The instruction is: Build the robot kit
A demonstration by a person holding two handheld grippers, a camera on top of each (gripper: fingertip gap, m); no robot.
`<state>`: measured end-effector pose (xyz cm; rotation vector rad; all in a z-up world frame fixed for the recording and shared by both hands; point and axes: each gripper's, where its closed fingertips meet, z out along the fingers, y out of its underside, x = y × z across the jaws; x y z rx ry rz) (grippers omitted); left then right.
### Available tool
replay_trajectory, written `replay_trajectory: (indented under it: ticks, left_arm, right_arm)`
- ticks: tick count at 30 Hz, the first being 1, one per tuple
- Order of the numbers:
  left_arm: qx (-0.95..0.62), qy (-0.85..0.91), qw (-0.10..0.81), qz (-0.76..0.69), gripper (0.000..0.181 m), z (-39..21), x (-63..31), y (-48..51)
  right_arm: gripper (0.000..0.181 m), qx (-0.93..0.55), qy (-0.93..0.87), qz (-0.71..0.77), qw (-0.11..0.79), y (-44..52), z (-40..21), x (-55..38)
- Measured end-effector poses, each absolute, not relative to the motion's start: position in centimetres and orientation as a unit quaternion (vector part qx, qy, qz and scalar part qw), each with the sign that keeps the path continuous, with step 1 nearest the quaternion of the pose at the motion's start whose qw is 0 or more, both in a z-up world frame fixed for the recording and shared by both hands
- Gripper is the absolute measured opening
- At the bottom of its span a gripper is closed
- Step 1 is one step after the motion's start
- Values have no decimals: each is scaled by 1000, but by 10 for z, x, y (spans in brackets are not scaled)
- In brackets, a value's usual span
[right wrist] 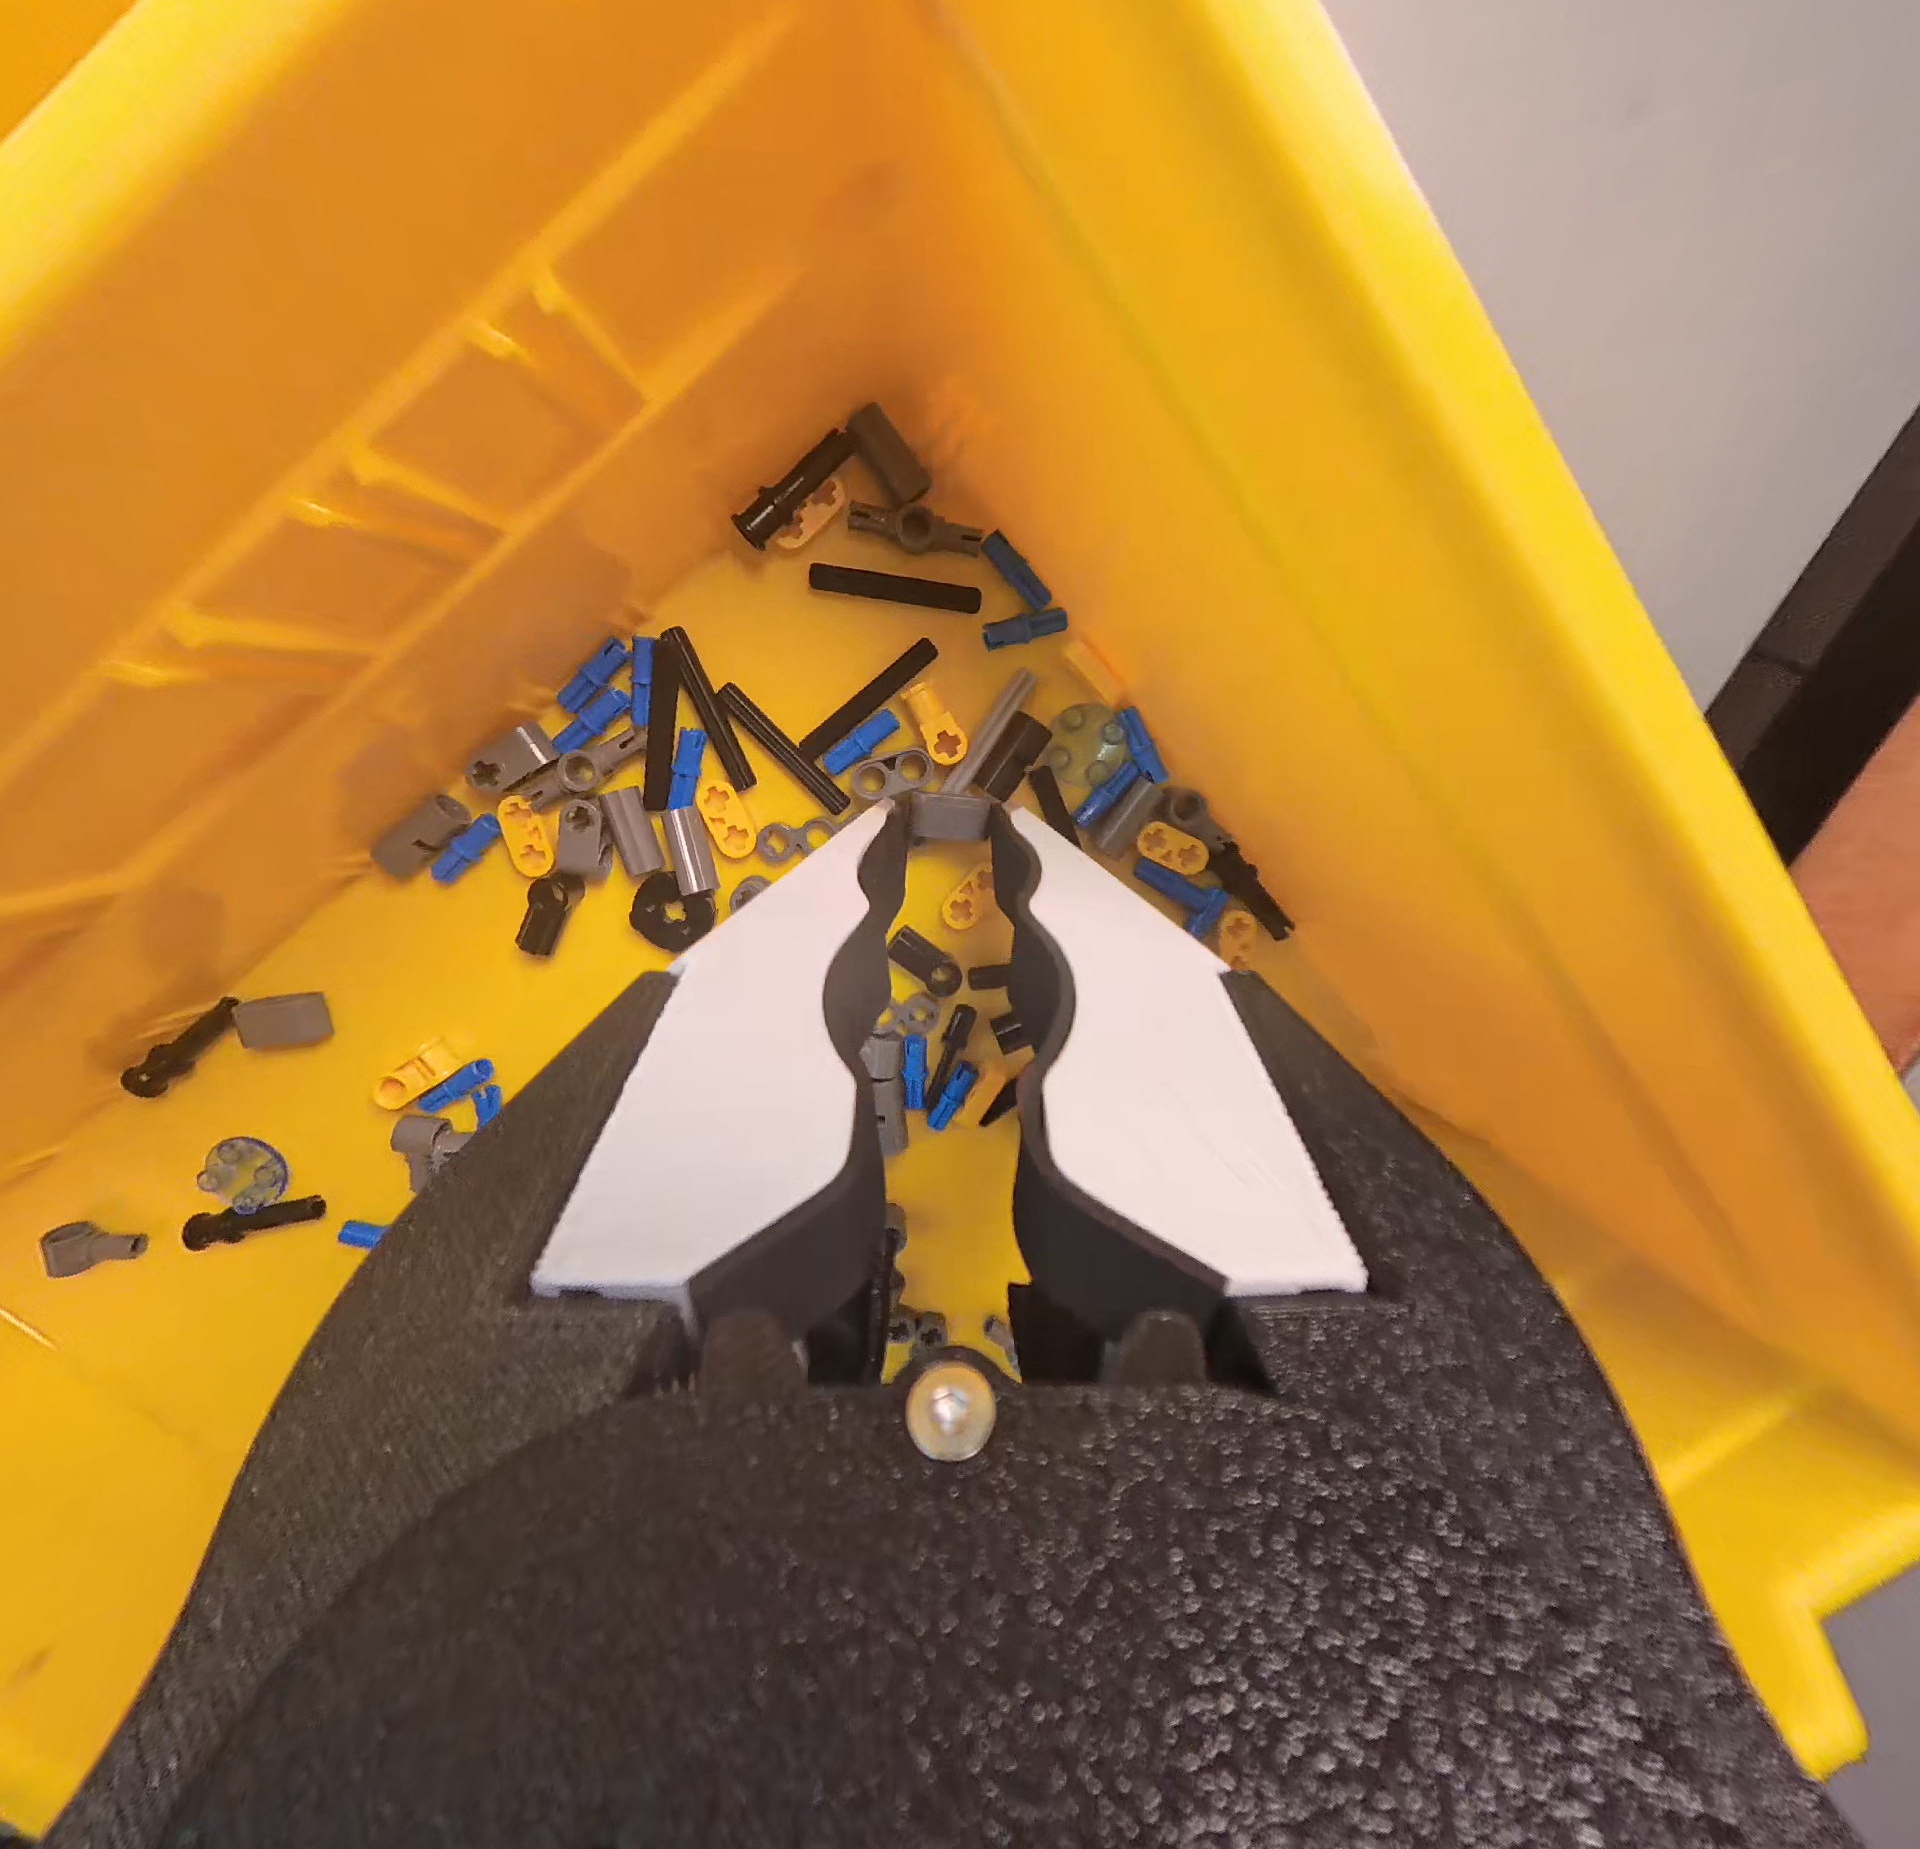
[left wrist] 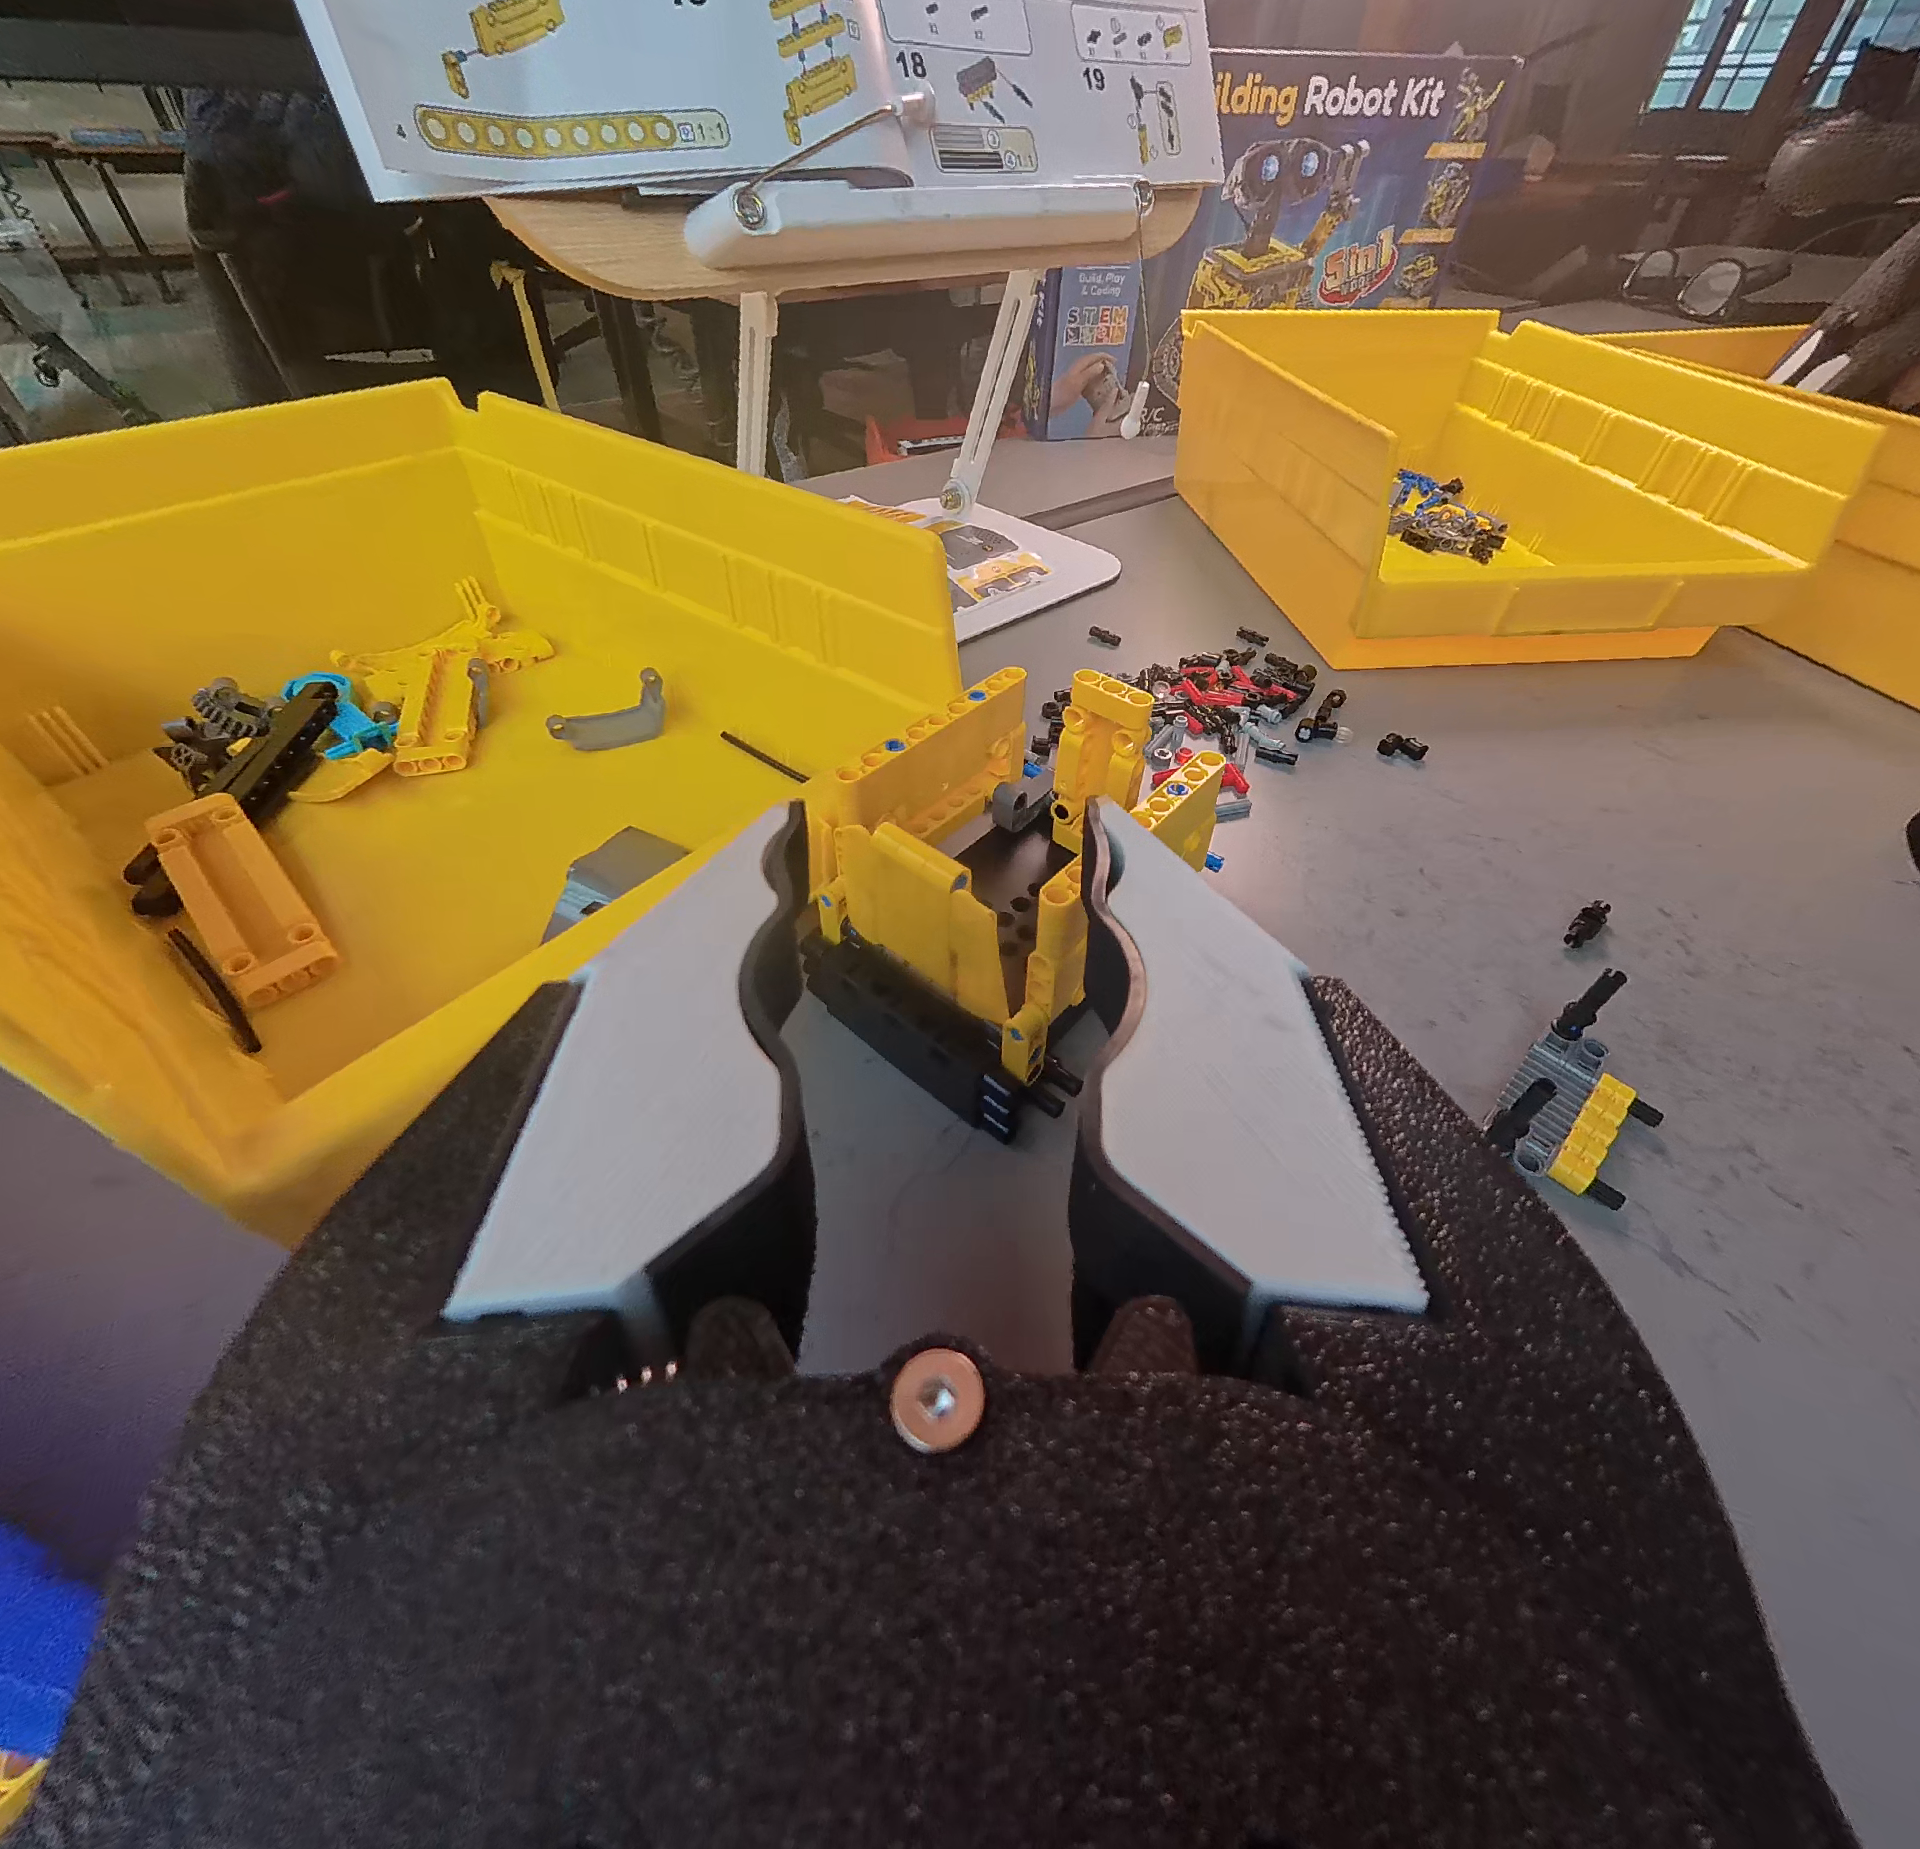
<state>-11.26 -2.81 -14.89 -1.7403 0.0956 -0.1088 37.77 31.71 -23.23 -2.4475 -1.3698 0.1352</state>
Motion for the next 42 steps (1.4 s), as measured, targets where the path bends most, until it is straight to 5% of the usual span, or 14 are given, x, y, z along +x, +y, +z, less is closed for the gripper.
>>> replay_trajectory:
  ticks: [22, 42]
  left_arm:
    - [-746, 29, 660, -84, 50, -141, -116, -34]
    - [-746, 34, 659, -86, 49, -141, -114, -35]
  right_arm:
    - [15, -841, -528, 24, 117, 292, -232, 391]
    - [19, -854, -488, -1, 179, 315, -222, 397]
